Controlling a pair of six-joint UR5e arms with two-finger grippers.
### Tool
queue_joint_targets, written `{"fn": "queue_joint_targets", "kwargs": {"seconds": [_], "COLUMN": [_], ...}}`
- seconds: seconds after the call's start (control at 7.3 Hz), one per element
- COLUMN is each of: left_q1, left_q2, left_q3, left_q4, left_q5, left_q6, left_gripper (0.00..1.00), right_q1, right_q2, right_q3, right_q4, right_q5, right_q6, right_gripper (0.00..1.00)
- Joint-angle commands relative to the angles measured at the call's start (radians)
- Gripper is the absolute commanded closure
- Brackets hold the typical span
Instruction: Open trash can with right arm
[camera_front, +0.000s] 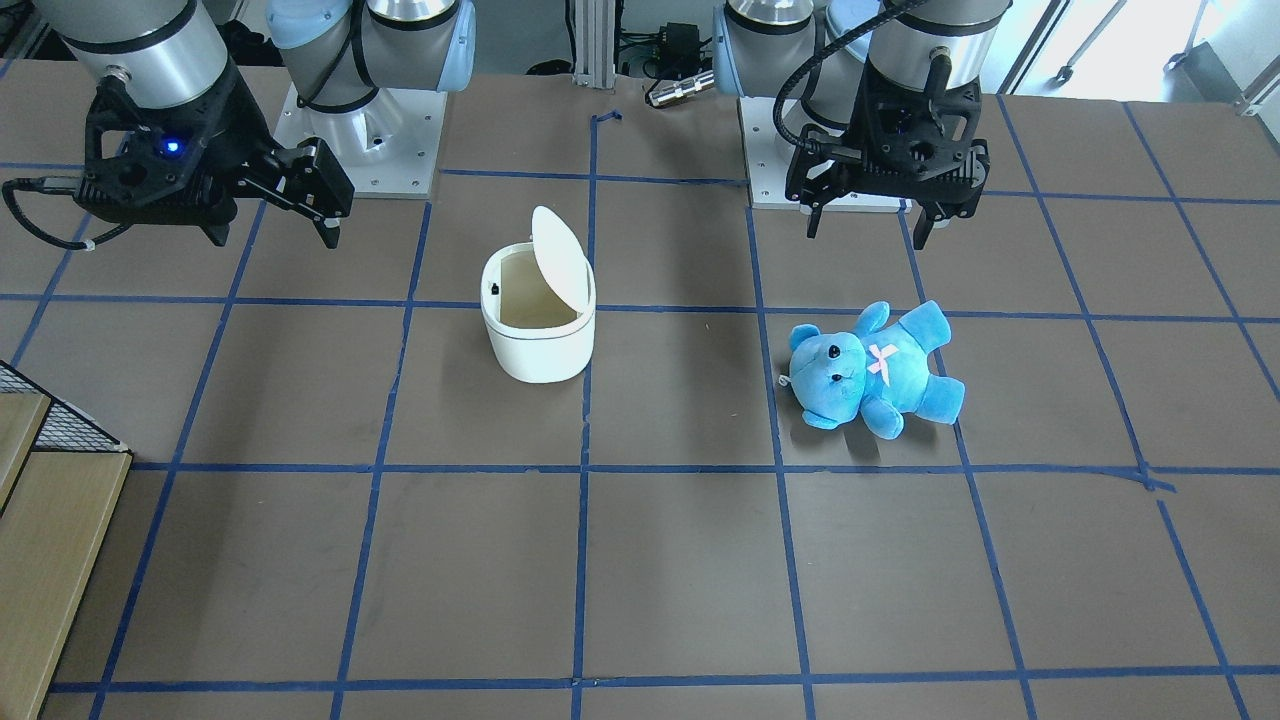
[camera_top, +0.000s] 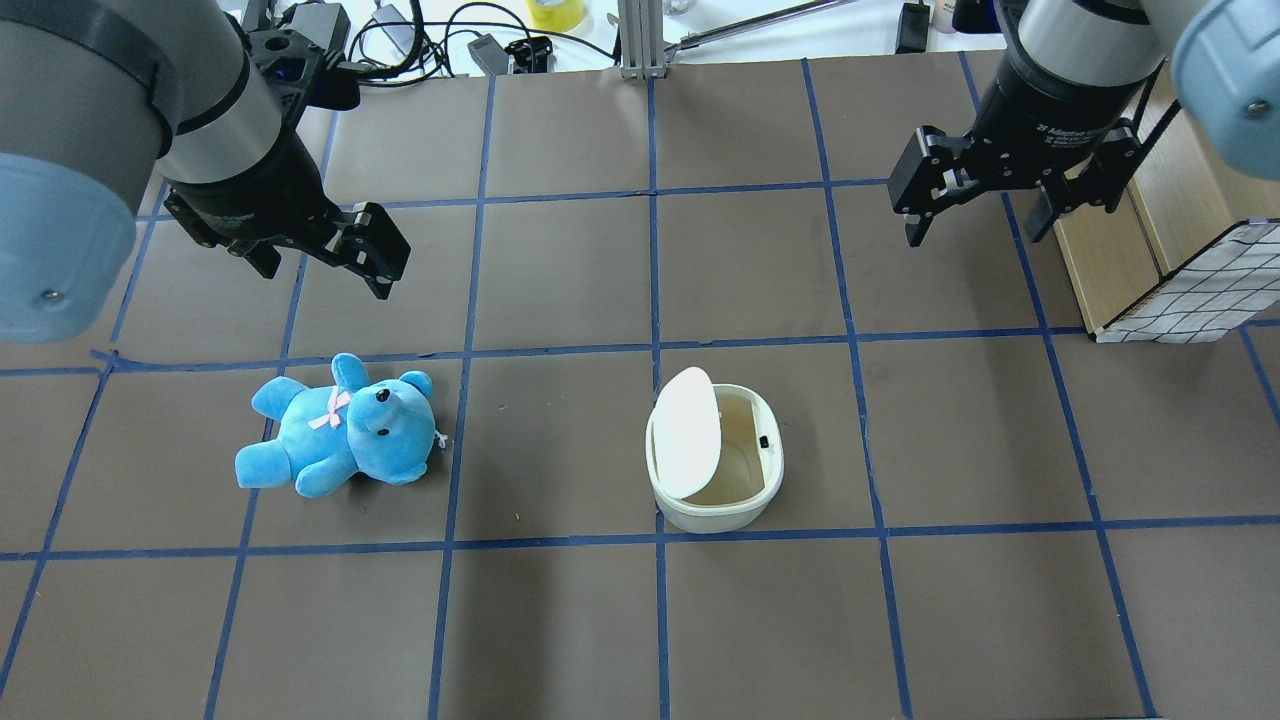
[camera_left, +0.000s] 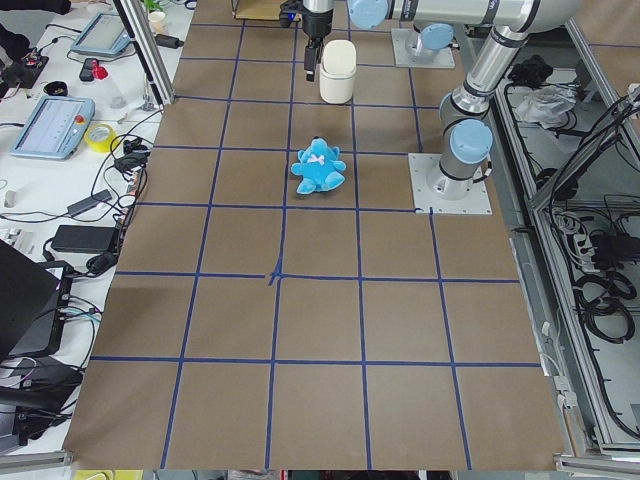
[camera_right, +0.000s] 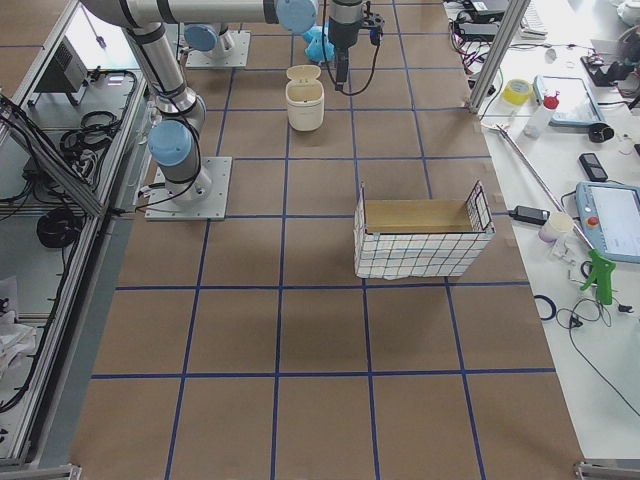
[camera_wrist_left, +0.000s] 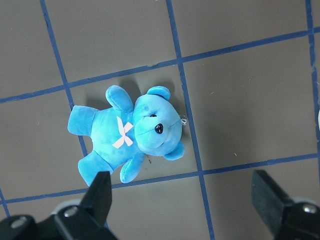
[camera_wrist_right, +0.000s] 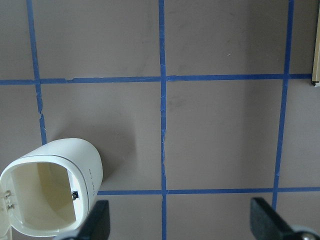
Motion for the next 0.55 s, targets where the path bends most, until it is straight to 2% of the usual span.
{"fn": "queue_joint_targets", "kwargs": {"seconds": [0.0, 0.41], "left_q1": [0.000, 0.000], "left_q2": [0.000, 0.000], "left_q3": [0.000, 0.000], "left_q4": [0.000, 0.000], "left_q5": [0.000, 0.000], "left_q6": [0.000, 0.000], "left_gripper": [0.00, 0.00], "right_q1": [-0.002, -0.003], "right_q2": [-0.001, -0.007], "right_q3": [0.000, -0.003], "right_q4": [0.007, 0.008], "right_q5": [0.002, 0.000], "right_q6": [0.000, 0.000], "right_gripper": [0.00, 0.00]}}
